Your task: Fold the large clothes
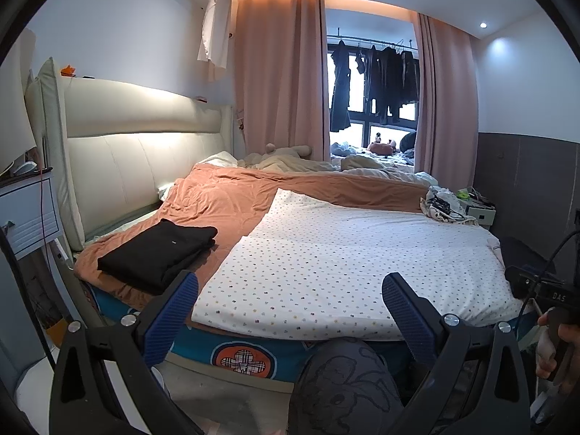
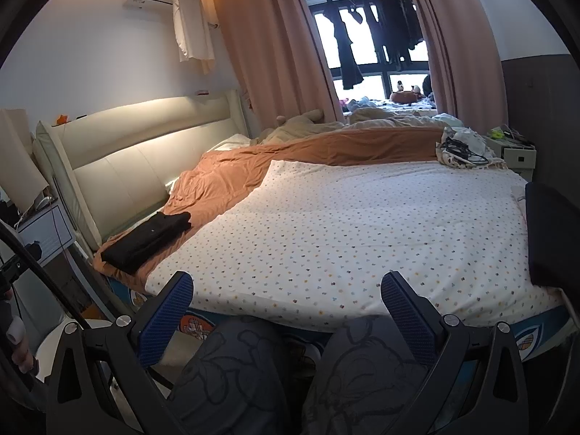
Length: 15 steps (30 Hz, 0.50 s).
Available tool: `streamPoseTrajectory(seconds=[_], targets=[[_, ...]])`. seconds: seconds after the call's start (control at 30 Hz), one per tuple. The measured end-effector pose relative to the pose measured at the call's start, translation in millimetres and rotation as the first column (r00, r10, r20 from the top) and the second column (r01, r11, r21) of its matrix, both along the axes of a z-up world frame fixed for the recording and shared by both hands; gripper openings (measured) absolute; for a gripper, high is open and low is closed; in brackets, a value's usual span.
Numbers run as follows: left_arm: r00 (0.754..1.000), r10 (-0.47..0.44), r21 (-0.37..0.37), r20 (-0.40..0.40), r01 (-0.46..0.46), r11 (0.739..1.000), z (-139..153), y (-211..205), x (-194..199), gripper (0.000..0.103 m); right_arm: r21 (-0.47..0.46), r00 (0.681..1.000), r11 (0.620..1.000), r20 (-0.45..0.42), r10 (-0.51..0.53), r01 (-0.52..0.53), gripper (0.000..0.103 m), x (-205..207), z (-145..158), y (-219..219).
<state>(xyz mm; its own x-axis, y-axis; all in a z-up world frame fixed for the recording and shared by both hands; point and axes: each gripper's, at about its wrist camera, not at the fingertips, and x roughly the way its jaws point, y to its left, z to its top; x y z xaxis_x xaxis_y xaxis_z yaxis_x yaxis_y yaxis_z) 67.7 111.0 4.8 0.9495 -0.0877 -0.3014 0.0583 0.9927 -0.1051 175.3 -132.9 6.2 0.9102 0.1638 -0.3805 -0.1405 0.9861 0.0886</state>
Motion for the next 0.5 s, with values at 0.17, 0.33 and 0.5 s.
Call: streamPoseTrajectory(seconds=[0.17, 0.33, 0.5], targets=[[1.0, -0.004, 0.008, 0.005, 0.004, 1.0, 0.6, -2.9, -2.5, 0.103, -0.002, 1.0, 1.0, 0.0, 0.001, -0.001, 0.103, -1.3, -0.2, -0.6], [1.0, -0.007, 0.0, 0.006, 0.007, 1.0, -0.1, -2.5, -4.3, 0.103, -0.006, 1.0, 1.0, 0.0, 0.006, -0.006, 0.103, -2.7, 0.4, -1.9], [1.0, -0.008, -0.007, 0.01, 0.008, 1.0, 0.2, -2.2, -6.0, 0.103, -0.006, 1.0, 1.0, 0.001, 0.006, -0.006, 0.103, -3.2, 1.6, -2.8]])
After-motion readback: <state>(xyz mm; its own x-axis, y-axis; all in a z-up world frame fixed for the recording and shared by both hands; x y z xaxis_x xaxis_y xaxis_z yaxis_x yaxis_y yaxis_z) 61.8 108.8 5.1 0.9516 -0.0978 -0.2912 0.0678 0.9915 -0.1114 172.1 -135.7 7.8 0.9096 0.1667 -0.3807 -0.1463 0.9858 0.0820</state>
